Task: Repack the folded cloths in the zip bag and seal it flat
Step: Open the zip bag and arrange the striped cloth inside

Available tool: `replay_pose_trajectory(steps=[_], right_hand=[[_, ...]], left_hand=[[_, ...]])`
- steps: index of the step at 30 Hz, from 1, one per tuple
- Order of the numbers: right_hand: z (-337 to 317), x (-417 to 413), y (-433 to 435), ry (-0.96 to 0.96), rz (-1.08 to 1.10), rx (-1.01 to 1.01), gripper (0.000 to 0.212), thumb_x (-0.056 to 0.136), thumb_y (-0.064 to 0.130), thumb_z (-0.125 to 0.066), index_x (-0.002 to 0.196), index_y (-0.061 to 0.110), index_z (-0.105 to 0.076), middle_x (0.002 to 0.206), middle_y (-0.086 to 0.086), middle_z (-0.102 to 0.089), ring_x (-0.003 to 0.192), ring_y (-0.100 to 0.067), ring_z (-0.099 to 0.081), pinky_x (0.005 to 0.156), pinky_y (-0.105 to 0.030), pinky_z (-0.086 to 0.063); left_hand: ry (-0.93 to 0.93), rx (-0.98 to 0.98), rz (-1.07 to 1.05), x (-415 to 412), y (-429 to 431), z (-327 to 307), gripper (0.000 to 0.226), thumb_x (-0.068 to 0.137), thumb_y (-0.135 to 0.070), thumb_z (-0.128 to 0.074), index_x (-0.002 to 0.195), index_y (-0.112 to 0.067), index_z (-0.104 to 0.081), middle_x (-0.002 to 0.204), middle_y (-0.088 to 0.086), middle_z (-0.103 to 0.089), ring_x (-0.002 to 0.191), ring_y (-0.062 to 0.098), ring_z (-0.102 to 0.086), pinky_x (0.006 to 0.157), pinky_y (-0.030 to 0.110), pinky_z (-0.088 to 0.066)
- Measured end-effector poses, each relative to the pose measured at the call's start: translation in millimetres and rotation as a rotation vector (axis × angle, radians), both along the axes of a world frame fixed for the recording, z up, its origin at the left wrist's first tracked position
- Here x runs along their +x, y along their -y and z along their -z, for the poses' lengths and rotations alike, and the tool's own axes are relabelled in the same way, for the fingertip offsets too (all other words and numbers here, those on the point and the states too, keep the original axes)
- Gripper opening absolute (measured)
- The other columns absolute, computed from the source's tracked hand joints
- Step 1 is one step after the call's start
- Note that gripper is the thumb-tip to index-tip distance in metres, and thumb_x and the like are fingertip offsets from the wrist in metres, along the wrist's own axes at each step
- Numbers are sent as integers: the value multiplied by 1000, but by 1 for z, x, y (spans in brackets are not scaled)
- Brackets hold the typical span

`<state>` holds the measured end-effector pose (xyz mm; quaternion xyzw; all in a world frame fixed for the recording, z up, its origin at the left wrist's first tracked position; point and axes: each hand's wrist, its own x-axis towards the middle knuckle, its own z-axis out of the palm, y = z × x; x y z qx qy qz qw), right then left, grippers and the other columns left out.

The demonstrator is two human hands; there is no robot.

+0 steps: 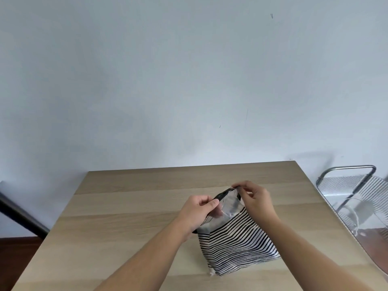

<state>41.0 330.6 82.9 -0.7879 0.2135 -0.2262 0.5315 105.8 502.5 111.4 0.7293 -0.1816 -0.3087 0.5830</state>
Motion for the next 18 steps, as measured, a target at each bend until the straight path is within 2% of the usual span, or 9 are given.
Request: replay_pose_trajectory(steps=[3, 6, 8, 10, 13, 16, 18], right_hand=[[-6, 2, 5, -28, -58, 15, 28, 92, 13, -56, 76, 33, -67, 81, 10, -70, 76, -9, -62, 68, -21, -49], [-7, 0, 8, -56, -154, 79, 25, 94, 12, -52, 77, 22, -67, 82, 3, -68, 82, -12, -60, 78, -25, -45], [-11, -2, 11, -83, -239, 205, 28, 94, 8, -49, 73, 14, -65, 76, -1, -66, 77, -16, -59, 75, -27, -45], [-17, -2, 13, -135, -328, 312, 32, 93, 5, -46, 65, 12, -60, 64, 0, -60, 66, -16, -54, 67, -28, -41], [-21, 0, 10, -186, -381, 316, 32, 91, 4, -43, 61, 12, -52, 59, 2, -51, 60, -13, -46, 65, -29, -34], [-23, 2, 4, -179, -382, 315, 33, 93, 4, -43, 62, 13, -52, 58, 4, -53, 57, -10, -48, 58, -18, -39], [-26, 3, 2, -176, -388, 289, 33, 93, 6, -44, 63, 13, -54, 59, 5, -56, 59, -10, -51, 56, -16, -40]], left_hand=[[-25, 3, -12, 4, -6, 2, 23, 92, -19, -56, 72, -17, -68, 66, -3, -71, 61, 1, -66, 56, 7, -46], [-11, 23, 11, 6, -10, 7, 23, 92, -18, -56, 72, -17, -68, 64, -4, -68, 58, 0, -63, 57, 8, -47], [25, 49, 44, 8, -12, 10, 22, 92, -18, -55, 74, -17, -68, 65, -4, -67, 58, 0, -60, 59, 9, -46], [58, 110, 81, 10, -15, 12, 21, 93, -20, -55, 75, -19, -67, 67, -4, -64, 61, 2, -57, 62, 12, -44], [34, 148, 132, 15, -20, 12, 23, 92, -21, -56, 73, -23, -68, 65, -10, -63, 64, 2, -54, 63, 11, -43], [-15, 100, 147, 15, -15, 3, 18, 87, -30, -60, 75, -24, -71, 74, -10, -69, 74, 2, -61, 72, 14, -44], [20, 53, 129, 14, -4, -4, 18, 83, -39, -63, 77, -24, -72, 76, -8, -72, 75, 2, -65, 70, 13, -46]])
